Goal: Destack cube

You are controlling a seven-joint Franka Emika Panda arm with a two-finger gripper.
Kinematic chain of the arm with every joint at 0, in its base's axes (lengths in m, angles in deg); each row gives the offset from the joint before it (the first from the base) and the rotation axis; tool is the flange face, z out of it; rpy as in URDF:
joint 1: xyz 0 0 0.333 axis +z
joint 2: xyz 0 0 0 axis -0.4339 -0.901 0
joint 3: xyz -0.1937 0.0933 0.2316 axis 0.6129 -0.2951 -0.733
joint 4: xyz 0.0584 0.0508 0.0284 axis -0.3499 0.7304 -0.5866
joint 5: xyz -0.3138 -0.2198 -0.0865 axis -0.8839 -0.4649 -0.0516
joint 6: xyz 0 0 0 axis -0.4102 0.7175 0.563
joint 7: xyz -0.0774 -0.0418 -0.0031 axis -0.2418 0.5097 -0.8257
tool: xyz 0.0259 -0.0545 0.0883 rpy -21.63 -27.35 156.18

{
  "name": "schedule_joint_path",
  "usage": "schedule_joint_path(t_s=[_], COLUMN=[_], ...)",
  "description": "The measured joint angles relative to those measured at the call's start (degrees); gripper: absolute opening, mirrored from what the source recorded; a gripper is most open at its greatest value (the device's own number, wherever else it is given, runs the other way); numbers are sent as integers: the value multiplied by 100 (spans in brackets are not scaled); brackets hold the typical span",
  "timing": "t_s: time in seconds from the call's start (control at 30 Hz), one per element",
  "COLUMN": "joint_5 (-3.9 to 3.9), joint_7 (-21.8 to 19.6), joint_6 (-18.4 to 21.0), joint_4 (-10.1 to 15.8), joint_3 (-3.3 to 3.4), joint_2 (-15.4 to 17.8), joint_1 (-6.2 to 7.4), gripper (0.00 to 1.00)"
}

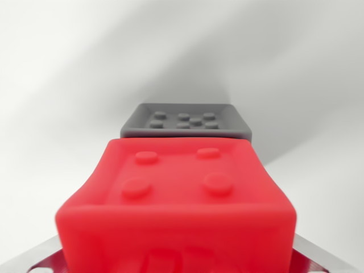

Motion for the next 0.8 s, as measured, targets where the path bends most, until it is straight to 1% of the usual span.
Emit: schedule_joint_path(t_s=[0.1,0.23,0.5,0.53,0.57,0.7,0.73,0.8], joint_5=[39,125,358,391,408,549,564,617], joint_7=[27,84,251,275,286,387,399,443], joint_6=[47,163,471,510,532,741,768,872], joint_4=[11,25,61,66,68,79,79,80], joint_3=[-23,-68,-146,-153,-156,-182,-184,-192], joint_2=[74,216,575,626,653,885,915,1033], joint_1=[-13,-35,-64,-64,-64,-64,-64,-64], gripper=[0,0,0,0,0,0,0,0])
